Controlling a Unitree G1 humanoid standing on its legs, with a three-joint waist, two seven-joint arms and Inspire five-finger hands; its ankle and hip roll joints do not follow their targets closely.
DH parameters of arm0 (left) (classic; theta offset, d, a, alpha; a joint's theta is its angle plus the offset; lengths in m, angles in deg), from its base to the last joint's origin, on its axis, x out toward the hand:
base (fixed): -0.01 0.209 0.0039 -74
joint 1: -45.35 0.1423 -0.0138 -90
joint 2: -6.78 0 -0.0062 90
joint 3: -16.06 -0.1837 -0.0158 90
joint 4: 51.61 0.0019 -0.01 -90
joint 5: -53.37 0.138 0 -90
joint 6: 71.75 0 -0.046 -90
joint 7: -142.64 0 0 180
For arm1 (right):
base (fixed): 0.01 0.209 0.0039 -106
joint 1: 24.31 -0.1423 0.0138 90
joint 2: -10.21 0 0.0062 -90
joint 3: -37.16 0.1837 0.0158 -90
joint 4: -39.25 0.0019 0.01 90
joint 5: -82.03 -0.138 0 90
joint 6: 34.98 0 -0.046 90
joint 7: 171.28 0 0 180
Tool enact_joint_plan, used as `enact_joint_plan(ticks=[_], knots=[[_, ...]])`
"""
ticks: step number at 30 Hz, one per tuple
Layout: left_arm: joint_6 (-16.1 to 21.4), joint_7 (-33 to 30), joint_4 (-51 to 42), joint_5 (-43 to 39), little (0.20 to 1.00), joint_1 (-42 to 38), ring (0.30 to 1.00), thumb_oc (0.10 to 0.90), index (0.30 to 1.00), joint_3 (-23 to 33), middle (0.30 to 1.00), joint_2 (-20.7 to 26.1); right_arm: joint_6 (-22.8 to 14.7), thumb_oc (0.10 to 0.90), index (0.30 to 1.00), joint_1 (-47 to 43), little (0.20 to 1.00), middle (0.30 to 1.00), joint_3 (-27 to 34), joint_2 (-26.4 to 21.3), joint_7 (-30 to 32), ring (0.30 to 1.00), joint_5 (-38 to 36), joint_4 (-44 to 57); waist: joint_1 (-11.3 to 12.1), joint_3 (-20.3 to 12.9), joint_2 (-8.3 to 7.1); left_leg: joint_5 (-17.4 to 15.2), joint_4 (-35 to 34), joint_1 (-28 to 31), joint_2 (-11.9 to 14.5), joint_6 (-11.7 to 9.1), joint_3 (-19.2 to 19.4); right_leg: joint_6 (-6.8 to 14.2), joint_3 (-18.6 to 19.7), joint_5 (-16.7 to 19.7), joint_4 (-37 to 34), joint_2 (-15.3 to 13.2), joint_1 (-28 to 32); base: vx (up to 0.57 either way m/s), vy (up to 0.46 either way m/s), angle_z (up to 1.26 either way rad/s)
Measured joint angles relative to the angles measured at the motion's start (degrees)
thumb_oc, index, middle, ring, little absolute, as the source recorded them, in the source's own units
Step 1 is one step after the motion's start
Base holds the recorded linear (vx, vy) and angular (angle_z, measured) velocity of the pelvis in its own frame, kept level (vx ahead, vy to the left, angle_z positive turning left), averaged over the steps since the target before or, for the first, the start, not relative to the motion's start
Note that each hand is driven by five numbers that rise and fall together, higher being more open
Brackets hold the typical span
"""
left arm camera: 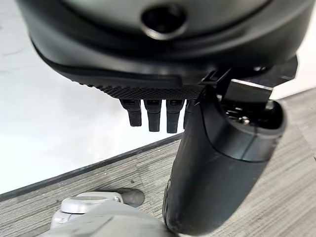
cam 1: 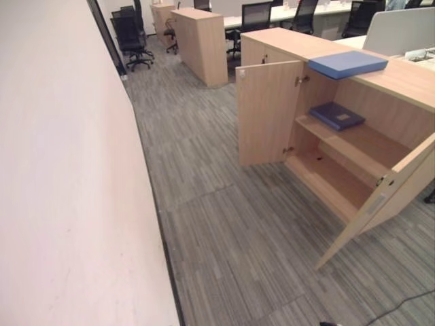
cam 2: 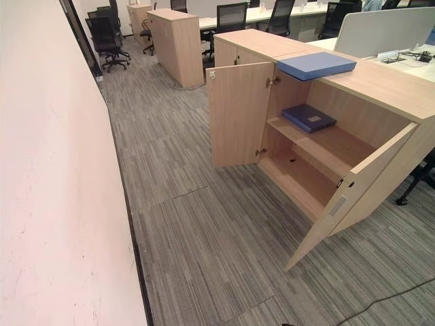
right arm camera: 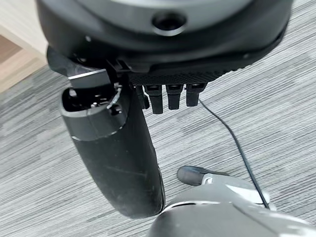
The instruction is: Put the empty folder in the office cabinet
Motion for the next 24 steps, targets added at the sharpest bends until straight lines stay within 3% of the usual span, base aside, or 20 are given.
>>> enact_joint_plan(ticks=[24], knots=[[-0.46, 4.17, 1.82, -1.97, 0.9, 0.06, 0.9, 0.8, 0.9, 1.18, 0.9, 0.48, 0.23, 0.8, 0.9, 0.1, 0.9, 0.9, -0.09, -0.1, -2.51, 0.9, 0.0, -0.09, -0.07, 0.37, -0.41, 0.01, -0.44, 0.98, -0.07, -0.18, 0.05, 0.05, 0.12, 1.18, -2.48, 0.08, 2.02, 0.0, 0.0, 0.0]])
